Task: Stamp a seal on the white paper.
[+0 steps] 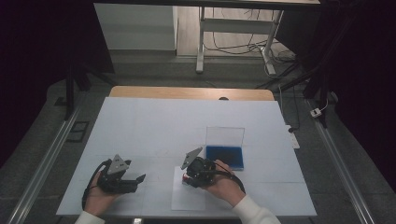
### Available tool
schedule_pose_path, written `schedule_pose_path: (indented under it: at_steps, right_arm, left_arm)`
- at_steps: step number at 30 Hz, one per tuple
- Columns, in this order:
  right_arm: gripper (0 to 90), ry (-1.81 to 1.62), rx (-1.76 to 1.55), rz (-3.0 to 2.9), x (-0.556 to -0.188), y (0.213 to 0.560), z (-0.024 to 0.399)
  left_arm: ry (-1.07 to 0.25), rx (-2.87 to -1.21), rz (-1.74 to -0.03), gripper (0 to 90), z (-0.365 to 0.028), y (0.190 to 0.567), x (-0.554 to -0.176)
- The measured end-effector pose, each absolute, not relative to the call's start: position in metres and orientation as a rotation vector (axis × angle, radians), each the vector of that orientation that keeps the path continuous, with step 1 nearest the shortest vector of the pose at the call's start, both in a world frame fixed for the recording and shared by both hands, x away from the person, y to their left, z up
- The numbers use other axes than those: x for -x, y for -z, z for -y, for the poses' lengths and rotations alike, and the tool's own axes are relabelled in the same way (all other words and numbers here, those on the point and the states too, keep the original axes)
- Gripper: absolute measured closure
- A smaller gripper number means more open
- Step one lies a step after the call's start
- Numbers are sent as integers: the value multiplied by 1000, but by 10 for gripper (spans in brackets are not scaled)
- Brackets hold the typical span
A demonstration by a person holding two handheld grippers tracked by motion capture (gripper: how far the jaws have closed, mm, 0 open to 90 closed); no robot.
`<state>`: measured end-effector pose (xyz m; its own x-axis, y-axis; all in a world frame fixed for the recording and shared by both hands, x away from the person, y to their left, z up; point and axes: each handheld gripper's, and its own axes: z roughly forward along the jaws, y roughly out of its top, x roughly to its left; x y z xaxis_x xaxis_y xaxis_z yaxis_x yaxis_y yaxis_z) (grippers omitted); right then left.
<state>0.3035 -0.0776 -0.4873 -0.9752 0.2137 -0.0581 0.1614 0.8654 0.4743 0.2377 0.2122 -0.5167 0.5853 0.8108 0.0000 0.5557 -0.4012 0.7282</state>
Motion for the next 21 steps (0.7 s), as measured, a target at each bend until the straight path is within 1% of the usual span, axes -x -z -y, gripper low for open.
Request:
schedule_pose_path:
  at_steps: [9,15,21]
  right_arm:
    - [707,-739,-313,-2929,-301,487,78]
    - [702,-789,-246,-2896,-299,482,81]
    - [701,-950,-313,-2783,-296,453,95]
  left_arm:
    - [-466,-2114,-1083,227,-212,517,-239]
    - [-465,-2121,-1082,227,-212,518,-240]
    - [-466,-2114,-1082,226,-213,518,-240]
